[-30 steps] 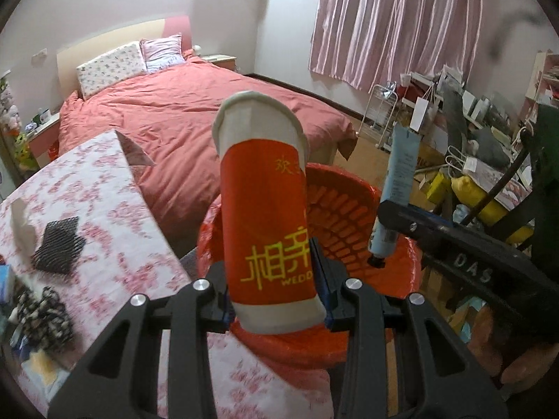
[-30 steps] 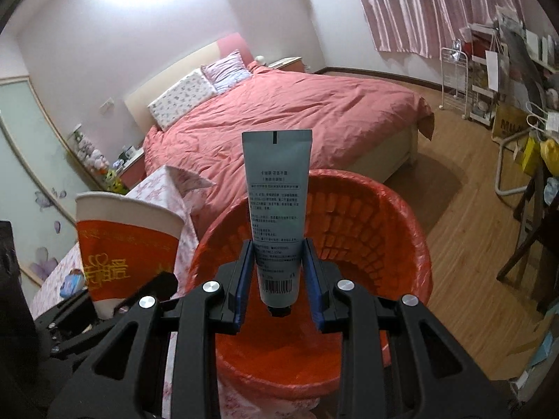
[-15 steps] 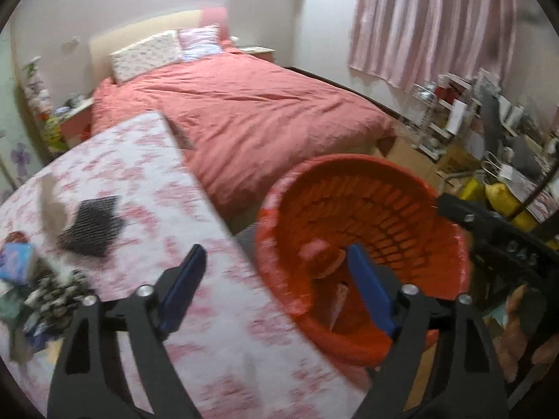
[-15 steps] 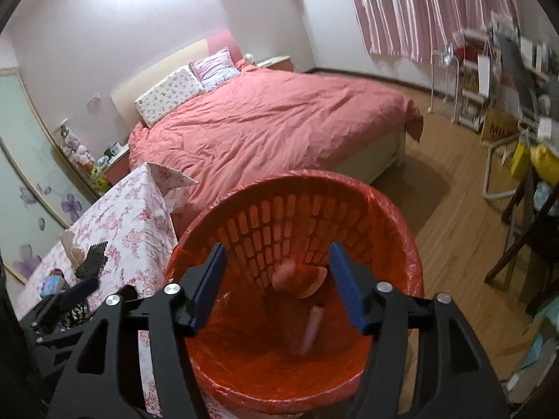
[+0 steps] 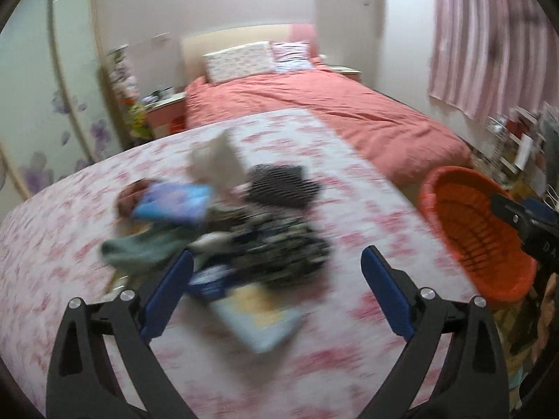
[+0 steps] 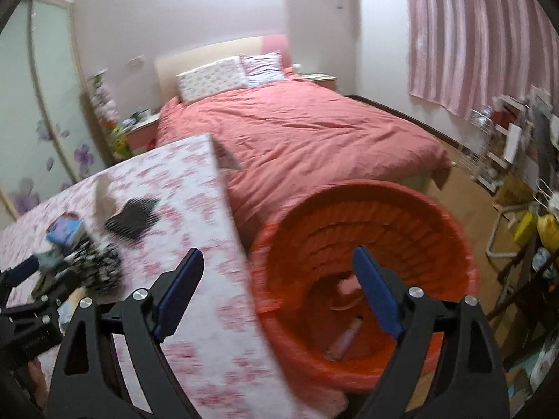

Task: Collect trash
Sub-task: 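Grasp the floral cloth with the right tool while the left tool grasps the snack wrapper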

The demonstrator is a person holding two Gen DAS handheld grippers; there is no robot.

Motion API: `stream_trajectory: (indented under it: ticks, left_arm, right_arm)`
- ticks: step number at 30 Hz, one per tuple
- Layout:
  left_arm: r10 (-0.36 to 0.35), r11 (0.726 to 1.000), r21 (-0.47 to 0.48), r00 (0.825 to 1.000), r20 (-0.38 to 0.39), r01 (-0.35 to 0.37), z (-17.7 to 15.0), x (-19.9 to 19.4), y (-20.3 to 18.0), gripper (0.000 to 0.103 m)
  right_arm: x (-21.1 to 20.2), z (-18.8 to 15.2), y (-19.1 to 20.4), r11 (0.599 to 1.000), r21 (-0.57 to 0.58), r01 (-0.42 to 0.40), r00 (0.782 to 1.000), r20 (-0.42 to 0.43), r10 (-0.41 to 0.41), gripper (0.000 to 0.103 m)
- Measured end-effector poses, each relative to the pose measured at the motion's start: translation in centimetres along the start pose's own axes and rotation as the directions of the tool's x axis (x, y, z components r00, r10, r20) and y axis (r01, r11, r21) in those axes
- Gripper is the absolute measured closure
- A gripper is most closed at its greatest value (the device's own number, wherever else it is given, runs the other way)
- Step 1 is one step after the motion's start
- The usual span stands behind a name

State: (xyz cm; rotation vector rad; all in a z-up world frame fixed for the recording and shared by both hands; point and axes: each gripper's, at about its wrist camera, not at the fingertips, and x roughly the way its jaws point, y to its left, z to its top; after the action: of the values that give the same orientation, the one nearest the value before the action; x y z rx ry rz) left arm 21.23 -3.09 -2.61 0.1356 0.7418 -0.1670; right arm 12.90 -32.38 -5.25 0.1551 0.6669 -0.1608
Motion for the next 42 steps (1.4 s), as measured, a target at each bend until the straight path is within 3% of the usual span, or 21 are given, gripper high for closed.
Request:
stream_trajectory:
  ticks: [5, 10, 15, 21, 26, 28, 30, 33, 37, 42]
  left_arm:
    - [0.098, 0.992, -0.080, 0.995, -0.023, -0.099, -1.8, -0.2, 6.5, 0.008]
    - [0.143, 0.977, -0.155, 0.988, -0.052, -0.150, -3.5, -0.4, 11.3, 0.008]
    - [0.159, 0.965, -0.198, 0.985, -0.064, -0.169, -4.4, -0.4, 14.6, 0.008]
    - [0.147, 0.963, -0.216, 0.986, -0.077, -0.161, -4.5, 0.7, 15.9, 0.008]
    - [0.133, 0.964, -0.218, 0.987, -0.095, -0.151, -4.5, 2.0, 16.2, 0.010]
    - [0.124, 0.966, -0.215, 0.987, -0.103, -0.144, -4.4, 2.4, 16.1, 0.012]
    - [0.120, 0.968, -0.208, 0.987, -0.110, -0.141, -4.3, 2.8, 15.9, 0.014]
    - [0.109, 0.971, -0.199, 0.987, -0.122, -0.132, -4.2, 3.4, 15.5, 0.018]
    - [0.096, 0.972, -0.201, 0.986, -0.138, -0.123, -4.1, 4.1, 15.3, 0.022]
    - [0.086, 0.970, -0.214, 0.984, -0.156, -0.118, -4.0, 5.0, 15.4, 0.033]
  right_arm:
    - [0.3, -0.7, 4.2, 0.994, -0.065, -0.084, 0.996, -0.024, 0.082, 0.016]
    - [1.5, -1.3, 8.1, 0.982, -0.081, -0.168, 0.984, -0.079, 0.162, 0.016]
    - [2.9, -1.7, 11.9, 0.965, -0.101, -0.242, 0.965, -0.127, 0.229, 0.018]
    - [4.5, -1.4, 16.2, 0.946, -0.150, -0.287, 0.951, -0.161, 0.263, 0.024]
    - [6.3, -1.8, 17.5, 0.944, -0.155, -0.292, 0.944, -0.204, 0.258, 0.033]
    - [6.9, -2.0, 17.9, 0.945, -0.161, -0.286, 0.943, -0.224, 0.247, 0.042]
    - [7.4, -2.3, 18.0, 0.946, -0.173, -0.273, 0.942, -0.246, 0.227, 0.059]
    - [7.3, -2.3, 17.2, 0.951, -0.159, -0.267, 0.943, -0.247, 0.224, 0.075]
    - [6.7, -1.6, 15.4, 0.963, -0.119, -0.243, 0.952, -0.219, 0.213, 0.081]
    - [7.0, -0.8, 13.1, 0.989, -0.072, -0.129, 0.975, -0.192, 0.113, 0.081]
